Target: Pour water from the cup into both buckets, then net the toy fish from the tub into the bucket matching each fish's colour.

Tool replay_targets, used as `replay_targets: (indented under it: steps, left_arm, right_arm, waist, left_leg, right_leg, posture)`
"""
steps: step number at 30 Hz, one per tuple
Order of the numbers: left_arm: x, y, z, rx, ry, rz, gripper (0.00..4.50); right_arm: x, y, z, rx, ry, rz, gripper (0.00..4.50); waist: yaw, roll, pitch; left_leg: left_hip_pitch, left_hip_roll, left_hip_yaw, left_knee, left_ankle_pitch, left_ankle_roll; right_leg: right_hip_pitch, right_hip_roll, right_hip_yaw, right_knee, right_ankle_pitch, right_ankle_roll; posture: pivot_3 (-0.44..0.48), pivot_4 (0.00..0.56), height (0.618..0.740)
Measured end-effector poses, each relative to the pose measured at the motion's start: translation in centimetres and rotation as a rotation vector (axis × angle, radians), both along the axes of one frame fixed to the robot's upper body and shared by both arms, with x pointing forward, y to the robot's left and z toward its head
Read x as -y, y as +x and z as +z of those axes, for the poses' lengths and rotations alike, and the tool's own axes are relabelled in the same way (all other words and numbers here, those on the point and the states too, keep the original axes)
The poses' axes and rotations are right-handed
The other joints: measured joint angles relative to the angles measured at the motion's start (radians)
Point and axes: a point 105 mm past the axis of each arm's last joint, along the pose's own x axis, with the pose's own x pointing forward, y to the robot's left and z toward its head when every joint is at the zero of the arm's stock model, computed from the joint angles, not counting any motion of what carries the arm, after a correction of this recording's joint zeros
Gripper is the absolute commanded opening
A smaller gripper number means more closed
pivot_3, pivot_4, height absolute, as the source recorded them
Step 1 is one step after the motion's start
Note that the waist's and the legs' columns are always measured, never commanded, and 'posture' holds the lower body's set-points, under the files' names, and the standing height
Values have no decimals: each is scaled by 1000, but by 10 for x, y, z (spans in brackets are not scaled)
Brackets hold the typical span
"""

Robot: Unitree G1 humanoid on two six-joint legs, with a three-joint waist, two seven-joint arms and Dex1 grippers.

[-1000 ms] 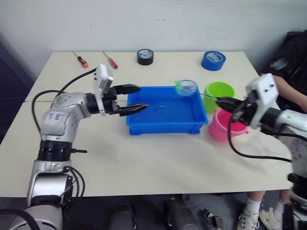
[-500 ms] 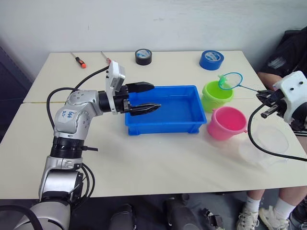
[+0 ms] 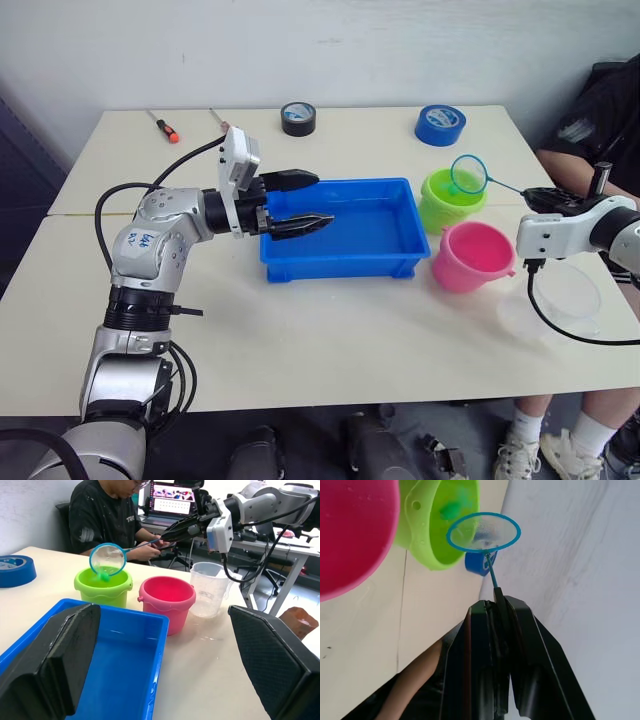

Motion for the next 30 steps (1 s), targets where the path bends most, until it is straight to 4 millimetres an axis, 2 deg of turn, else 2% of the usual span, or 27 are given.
replay_targets:
  steps: [5,8,11,12,14,15,18,19,22,24,27,30]
  left_arm:
    - [-4,4,-5,-12,2,17,4477]
    - [-3,3,-8,-2,29,10,4477]
    - [-12,0,-19,-18,82,6,4477]
    - [-17,-2,-24,-34,103,-1,4477]
    - [-27,-8,-29,-50,144,-21,4477]
    - [-38,-14,-34,-68,188,-37,4477]
    - [-57,-28,-38,-88,279,-84,4477]
    - [-68,-39,-42,-107,351,-122,4477]
    - [-83,-55,-44,-134,440,-168,4477]
    - [-85,-61,-46,-125,478,-181,4477]
    - [-90,-74,-64,-118,567,-204,4477]
    - [-89,-76,-74,-120,586,-215,4477]
  right_arm:
    - [3,-3,0,-3,-73,20,0]
    - [1,2,6,10,167,-11,0]
    - [-11,2,18,-52,660,-10,0]
    - [-20,-3,23,-122,812,29,0]
    - [-37,-12,31,-212,982,98,0]
    - [-50,-20,38,-287,1093,159,0]
    - [-73,-42,44,-472,1236,264,0]
    - [-88,-55,34,-598,1246,308,0]
    - [-110,-73,3,-815,1234,337,0]
    - [-122,-82,-17,-921,1202,339,0]
    - [-145,-95,-64,-1050,1081,341,0]
    - [-160,-101,-99,-1113,999,361,0]
  waist:
    - [0,0,0]
    - [-1,0,0]
    - [-5,0,0]
    - [-3,1,1]
    - [-1,1,1]
    - [-2,1,1]
    - [1,1,1]
    - [2,0,0]
    - [6,0,0]
    - [9,0,0]
    - [7,-1,0]
    - [7,-1,0]
  left_leg:
    - [0,0,0,1,0,0]
    - [1,1,0,1,0,0]
    - [2,2,0,1,1,-1]
    - [2,2,-1,1,1,-2]
    - [2,3,-2,1,1,-2]
    - [2,3,-2,0,1,-2]
    - [2,3,-3,1,1,-2]
    - [2,3,-4,0,1,-1]
    - [2,2,-5,0,-1,1]
    - [2,1,-5,1,-2,3]
    - [3,2,-6,0,-6,8]
    - [2,1,-6,1,-6,8]
  right_leg:
    - [0,0,0,0,0,0]
    - [1,1,0,1,0,0]
    - [2,3,-1,3,0,0]
    - [2,3,-1,4,0,0]
    - [1,3,-2,4,0,0]
    - [1,3,-2,5,0,-1]
    - [2,2,-3,4,-1,-1]
    - [3,2,-4,1,-1,-2]
    - [6,0,-5,-3,-1,-2]
    - [9,-1,-5,-5,-1,-1]
    - [10,-1,-6,-9,0,-1]
    - [9,-1,-6,-8,0,-1]
  posture:
    - [0,150,740]
    - [0,150,740]
    - [0,150,740]
    - [0,150,740]
    - [0,150,740]
    - [0,150,740]
    - [0,150,740]
    - [0,150,740]
    - [0,150,740]
    - [0,150,740]
    - [0,150,740]
    - [0,150,740]
